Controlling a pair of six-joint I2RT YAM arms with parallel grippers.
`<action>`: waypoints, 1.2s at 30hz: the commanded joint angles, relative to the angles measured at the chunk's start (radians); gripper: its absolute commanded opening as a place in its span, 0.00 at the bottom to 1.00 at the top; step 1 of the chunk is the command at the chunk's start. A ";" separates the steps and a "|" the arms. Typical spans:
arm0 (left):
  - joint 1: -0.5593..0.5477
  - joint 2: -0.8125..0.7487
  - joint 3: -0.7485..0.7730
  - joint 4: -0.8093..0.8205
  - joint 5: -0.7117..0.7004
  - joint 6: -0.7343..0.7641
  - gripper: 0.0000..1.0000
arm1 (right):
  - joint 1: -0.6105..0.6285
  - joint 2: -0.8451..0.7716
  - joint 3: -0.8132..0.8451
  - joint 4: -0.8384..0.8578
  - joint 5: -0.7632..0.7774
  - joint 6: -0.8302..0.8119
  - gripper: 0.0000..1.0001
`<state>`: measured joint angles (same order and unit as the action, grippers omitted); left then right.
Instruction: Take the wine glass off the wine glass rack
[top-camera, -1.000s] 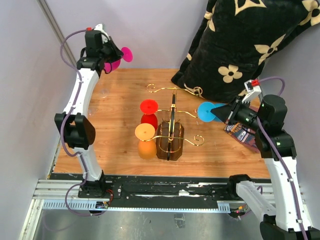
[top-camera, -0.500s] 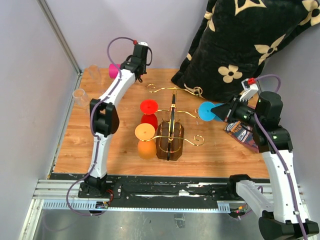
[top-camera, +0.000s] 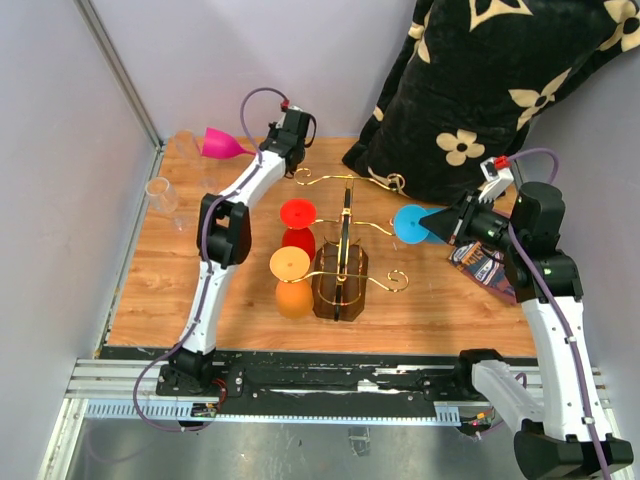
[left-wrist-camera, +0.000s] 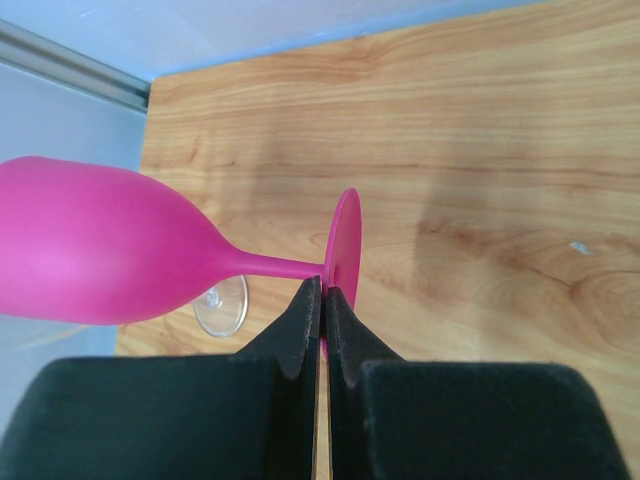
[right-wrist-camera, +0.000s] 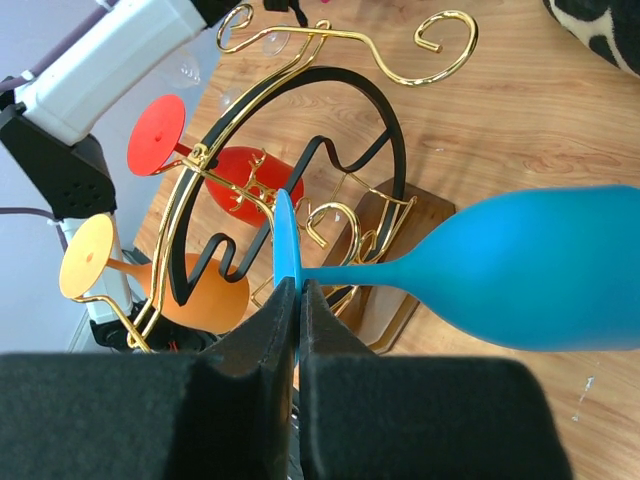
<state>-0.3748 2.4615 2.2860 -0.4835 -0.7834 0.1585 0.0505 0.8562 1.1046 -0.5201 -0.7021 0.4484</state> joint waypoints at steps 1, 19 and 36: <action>-0.019 0.054 0.005 0.056 -0.135 0.077 0.01 | -0.024 -0.015 -0.007 0.044 -0.048 -0.001 0.01; 0.013 0.009 -0.320 0.562 -0.031 0.458 0.01 | -0.028 -0.013 -0.027 0.087 -0.101 0.032 0.01; 0.063 -0.008 -0.599 0.914 0.154 0.626 0.01 | -0.026 0.010 -0.035 0.111 -0.137 0.053 0.01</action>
<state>-0.3061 2.4298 1.7035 0.3645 -0.6998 0.7757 0.0502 0.8650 1.0718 -0.4458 -0.8127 0.4961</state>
